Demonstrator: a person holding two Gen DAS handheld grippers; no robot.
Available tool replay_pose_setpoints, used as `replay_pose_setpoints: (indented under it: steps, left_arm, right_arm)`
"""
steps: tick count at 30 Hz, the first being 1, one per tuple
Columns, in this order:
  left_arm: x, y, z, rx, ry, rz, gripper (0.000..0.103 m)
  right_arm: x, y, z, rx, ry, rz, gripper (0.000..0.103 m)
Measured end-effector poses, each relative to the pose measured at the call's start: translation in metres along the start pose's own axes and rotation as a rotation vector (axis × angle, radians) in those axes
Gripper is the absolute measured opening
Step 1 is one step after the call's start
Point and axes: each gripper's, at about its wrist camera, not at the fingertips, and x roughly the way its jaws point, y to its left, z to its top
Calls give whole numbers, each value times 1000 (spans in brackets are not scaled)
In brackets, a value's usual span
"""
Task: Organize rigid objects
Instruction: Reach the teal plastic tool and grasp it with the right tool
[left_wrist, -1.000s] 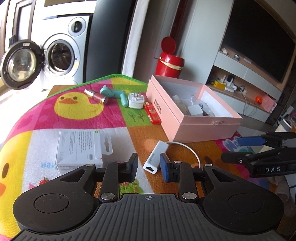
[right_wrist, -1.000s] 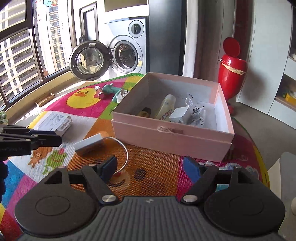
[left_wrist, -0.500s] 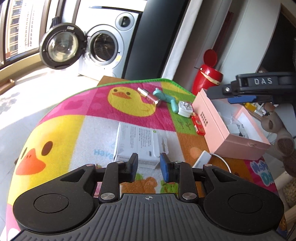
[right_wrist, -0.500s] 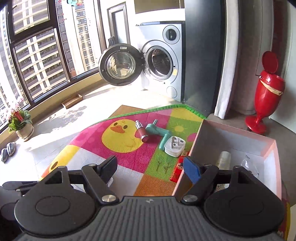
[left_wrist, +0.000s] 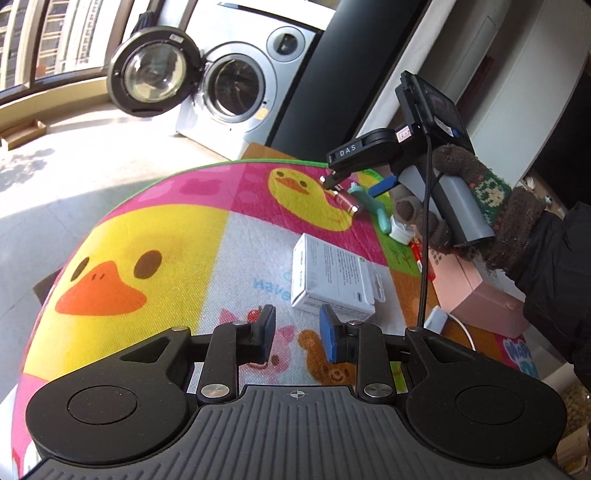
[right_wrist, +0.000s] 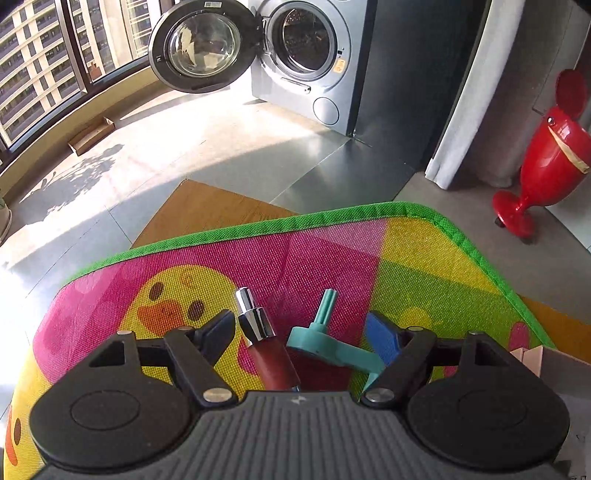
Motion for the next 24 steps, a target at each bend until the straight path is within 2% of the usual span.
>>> replay_pose_setpoints:
  steps: [2, 4, 8, 9, 10, 14, 18, 21, 24]
  left_arm:
    - [0, 3, 1, -16, -6, -15, 29]
    - [0, 4, 1, -27, -13, -25, 29]
    - [3, 5, 4, -39, -14, -39, 29]
    - [3, 4, 4, -38, -14, -41, 29]
    - [3, 3, 4, -37, -14, -44, 29]
    - [5, -3, 3, -27, -1, -65, 29]
    - [5, -16, 5, 2, -2, -86, 29]
    - [8, -26, 21, 47, -33, -93, 29]
    - [26, -35, 52, 86, -49, -51, 29]
  right_arm:
    - [4, 3, -2, -18, 19, 9, 65]
    - [4, 5, -5, -33, 32, 19, 48]
    - [-16, 10, -17, -40, 29, 98, 35]
    - [-24, 12, -21, -44, 25, 111, 20]
    - [-32, 13, -26, -50, 24, 126, 13]
    - [-62, 18, -63, -104, 39, 193, 11]
    - [-85, 13, -108, -111, 60, 223, 11]
    - [-112, 8, -144, -134, -2, 216, 11]
    - [-139, 4, -176, -162, -80, 186, 12]
